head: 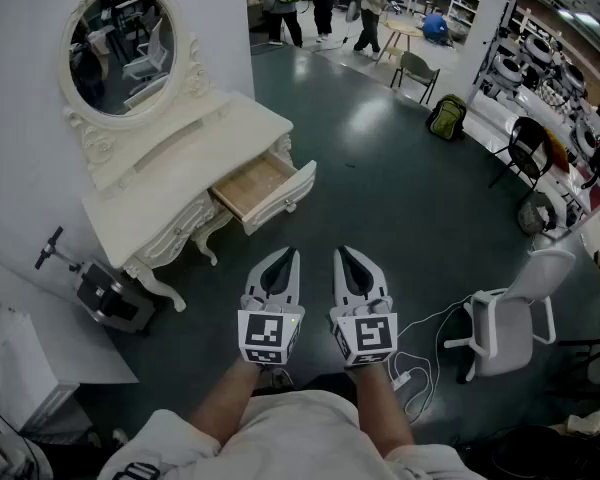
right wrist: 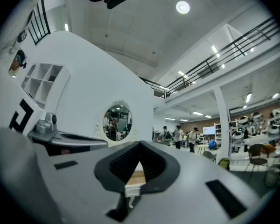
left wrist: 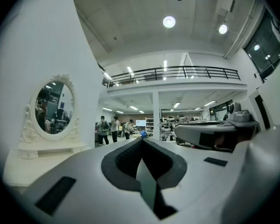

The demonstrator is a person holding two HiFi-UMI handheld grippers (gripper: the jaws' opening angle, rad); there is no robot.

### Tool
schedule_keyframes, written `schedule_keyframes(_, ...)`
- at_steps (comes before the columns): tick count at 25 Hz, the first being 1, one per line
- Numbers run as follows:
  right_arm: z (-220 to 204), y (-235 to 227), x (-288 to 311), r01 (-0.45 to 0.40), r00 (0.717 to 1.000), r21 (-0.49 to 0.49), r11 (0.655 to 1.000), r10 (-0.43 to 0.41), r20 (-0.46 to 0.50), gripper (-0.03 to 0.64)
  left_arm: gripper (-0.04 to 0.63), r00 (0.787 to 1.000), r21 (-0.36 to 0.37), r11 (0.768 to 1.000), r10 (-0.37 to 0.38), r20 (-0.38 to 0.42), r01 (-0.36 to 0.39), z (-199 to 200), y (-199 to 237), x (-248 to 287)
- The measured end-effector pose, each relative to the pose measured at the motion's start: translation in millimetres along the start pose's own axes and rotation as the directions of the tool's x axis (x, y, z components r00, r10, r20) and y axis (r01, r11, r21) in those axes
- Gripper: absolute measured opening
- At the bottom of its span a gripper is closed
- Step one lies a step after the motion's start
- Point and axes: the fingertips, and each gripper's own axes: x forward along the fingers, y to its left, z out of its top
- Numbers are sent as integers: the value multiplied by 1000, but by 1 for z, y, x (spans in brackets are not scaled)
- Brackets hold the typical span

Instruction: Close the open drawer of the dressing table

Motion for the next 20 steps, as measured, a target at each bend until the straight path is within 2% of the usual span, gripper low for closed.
schedule_keyframes(9,-24,-3,37,-51,998,26,998,51,-21,15,8,999,6,999,38,-25,-38,-19,21,25)
schedule_keyframes(16,-38,-33,93,-181,983,6,983,181,-38,15,8,989,10,991,130,-62,-130,-33,36,79)
schedule_keyframes(20,-47,-56,135,-265,963,-16,964,264,-58,15,8,977,7,980,198,-77,-198,-38,48,119)
